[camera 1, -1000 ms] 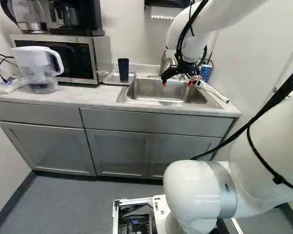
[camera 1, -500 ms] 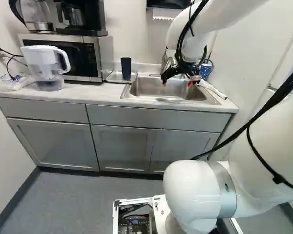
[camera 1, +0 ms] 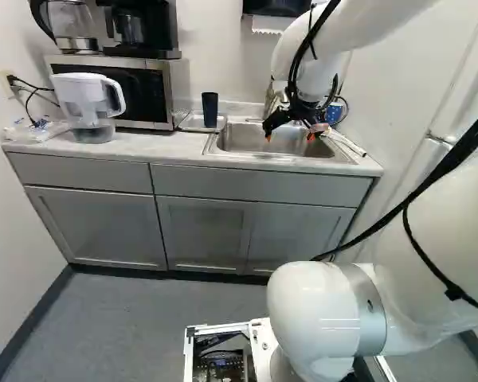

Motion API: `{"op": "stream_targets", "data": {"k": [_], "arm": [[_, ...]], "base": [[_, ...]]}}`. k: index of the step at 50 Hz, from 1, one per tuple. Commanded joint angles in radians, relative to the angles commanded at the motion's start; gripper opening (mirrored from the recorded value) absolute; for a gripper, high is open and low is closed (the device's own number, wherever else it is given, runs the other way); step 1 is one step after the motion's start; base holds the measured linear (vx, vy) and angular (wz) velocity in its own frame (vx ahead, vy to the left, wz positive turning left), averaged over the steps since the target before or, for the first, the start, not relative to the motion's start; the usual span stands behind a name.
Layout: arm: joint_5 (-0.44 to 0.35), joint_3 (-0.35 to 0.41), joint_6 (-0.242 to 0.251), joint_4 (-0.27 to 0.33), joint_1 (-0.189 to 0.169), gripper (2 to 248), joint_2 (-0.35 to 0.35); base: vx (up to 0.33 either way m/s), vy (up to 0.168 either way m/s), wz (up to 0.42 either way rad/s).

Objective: Rinse the cup and place it in the tray

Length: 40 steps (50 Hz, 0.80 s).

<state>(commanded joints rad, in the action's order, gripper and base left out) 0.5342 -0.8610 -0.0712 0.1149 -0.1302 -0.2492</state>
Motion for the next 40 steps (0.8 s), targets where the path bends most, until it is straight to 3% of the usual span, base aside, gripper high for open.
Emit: {"op": "stream_targets", "data": {"k": [26, 40], "arm": [[0.000, 0.000, 0.000, 0.000, 0.000, 247, 0.000], [0.000, 0.000, 0.000, 0.000, 0.000, 247, 0.000]], "base": [[-0.110, 0.044, -0.005], [-0.114, 0.014, -0.142]]}}
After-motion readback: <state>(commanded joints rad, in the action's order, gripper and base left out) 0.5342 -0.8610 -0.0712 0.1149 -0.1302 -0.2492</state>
